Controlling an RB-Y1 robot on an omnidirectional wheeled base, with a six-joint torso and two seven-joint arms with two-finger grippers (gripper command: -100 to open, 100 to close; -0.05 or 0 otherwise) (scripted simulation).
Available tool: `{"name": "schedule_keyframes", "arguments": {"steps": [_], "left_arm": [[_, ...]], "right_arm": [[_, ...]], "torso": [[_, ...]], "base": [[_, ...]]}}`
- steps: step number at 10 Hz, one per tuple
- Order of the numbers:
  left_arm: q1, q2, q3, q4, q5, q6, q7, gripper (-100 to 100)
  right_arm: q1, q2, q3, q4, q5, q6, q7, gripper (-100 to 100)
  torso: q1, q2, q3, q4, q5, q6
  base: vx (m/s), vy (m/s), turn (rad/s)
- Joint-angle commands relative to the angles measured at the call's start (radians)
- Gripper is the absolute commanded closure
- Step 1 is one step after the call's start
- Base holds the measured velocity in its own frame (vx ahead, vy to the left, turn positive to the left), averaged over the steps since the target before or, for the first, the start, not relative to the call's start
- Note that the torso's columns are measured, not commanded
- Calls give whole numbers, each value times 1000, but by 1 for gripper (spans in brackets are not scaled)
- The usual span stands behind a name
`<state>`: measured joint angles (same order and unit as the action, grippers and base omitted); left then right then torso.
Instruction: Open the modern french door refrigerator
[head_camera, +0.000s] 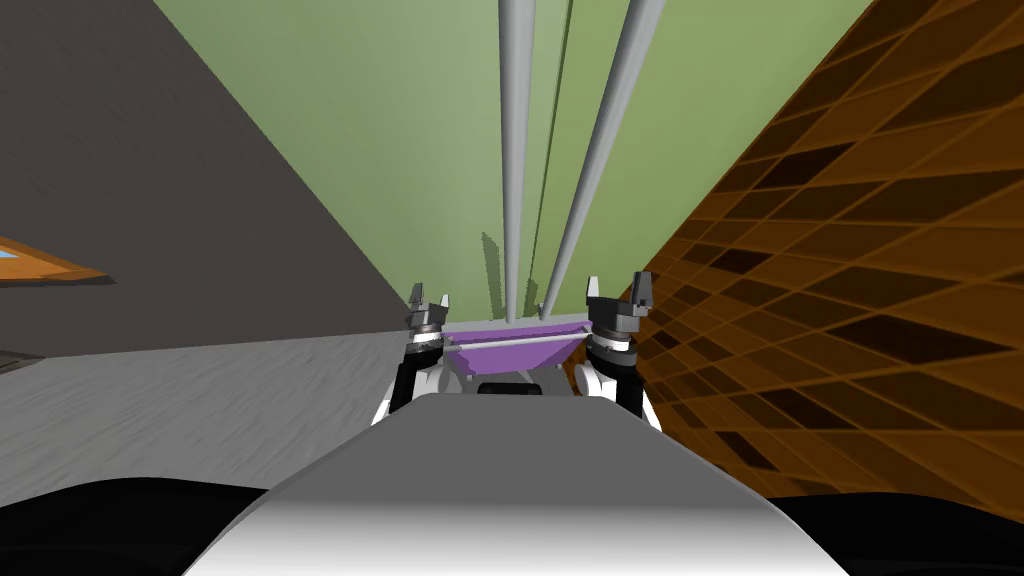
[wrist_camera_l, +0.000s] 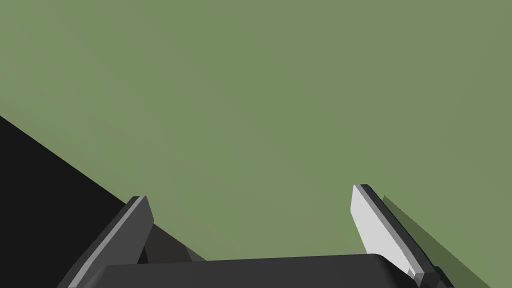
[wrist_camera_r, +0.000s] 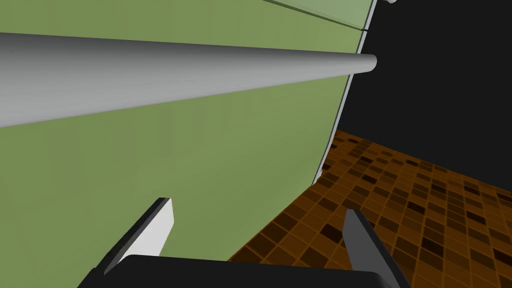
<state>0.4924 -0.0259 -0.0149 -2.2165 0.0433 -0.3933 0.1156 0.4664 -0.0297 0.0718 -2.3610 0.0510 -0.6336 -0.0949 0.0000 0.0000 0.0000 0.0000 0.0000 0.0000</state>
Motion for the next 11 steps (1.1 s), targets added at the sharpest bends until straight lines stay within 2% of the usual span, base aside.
{"name": "schedule_keyframes", "arguments": {"steps": [1, 9, 10, 11], "left_arm": [[0, 0, 0, 0, 0, 0, 0, 0], [0, 0, 0, 0, 0, 0, 0, 0], [-2, 47, -4, -1, 2, 12, 4, -100], [-3, 77, -7, -2, 5, 24, 8, -100]], "right_arm": [[0, 0, 0, 0, 0, 0, 0, 0], [0, 0, 0, 0, 0, 0, 0, 0], [0, 0, 0, 0, 0, 0, 0, 0], [0, 0, 0, 0, 0, 0, 0, 0]], "torso": [[0, 40, -82, 41, 0, 0], [0, 618, -1234, 617, 0, 0], [0, 691, -1382, 691, 0, 0], [0, 725, -1451, 724, 0, 0]], "base": [[0, 0, 0], [0, 0, 0], [6, -6, 9], [2, -14, 13]]}}
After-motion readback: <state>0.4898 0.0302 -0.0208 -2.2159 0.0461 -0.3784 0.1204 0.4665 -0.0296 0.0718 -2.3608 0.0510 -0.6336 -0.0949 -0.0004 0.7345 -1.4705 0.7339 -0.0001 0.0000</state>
